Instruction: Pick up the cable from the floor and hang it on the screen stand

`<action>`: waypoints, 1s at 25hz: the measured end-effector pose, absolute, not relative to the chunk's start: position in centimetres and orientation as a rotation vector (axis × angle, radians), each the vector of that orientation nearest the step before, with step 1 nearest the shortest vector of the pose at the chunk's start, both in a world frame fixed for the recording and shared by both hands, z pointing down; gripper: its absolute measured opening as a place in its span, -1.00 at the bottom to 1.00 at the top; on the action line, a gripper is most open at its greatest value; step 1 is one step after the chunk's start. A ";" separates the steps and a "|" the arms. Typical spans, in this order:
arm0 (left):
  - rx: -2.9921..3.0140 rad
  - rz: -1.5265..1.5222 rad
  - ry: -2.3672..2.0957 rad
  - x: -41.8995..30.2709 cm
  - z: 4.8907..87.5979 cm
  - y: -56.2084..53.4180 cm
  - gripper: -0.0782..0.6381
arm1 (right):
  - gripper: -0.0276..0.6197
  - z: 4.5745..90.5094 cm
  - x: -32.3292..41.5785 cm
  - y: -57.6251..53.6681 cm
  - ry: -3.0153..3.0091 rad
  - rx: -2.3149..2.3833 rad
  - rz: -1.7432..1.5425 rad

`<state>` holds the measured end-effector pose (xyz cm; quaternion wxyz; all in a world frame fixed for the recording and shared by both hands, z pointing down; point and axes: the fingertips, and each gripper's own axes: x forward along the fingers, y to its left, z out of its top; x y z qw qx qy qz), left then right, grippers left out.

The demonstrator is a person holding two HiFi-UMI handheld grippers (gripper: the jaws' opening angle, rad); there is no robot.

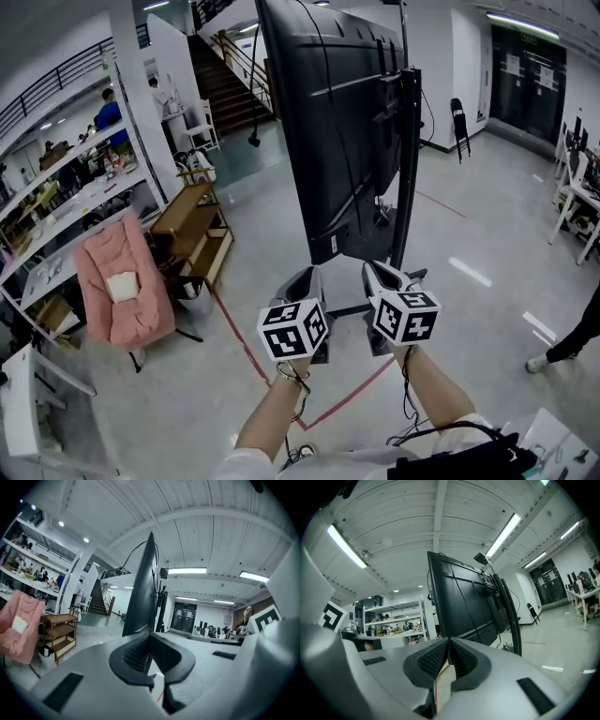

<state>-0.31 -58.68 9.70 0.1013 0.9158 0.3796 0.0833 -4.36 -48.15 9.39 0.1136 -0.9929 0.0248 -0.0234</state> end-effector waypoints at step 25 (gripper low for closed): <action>2.668 0.231 1.207 0.8 10.1 -60.1 -0.77 | -0.86 8.7 -3.0 -52.0 0.024 -2.962 -0.022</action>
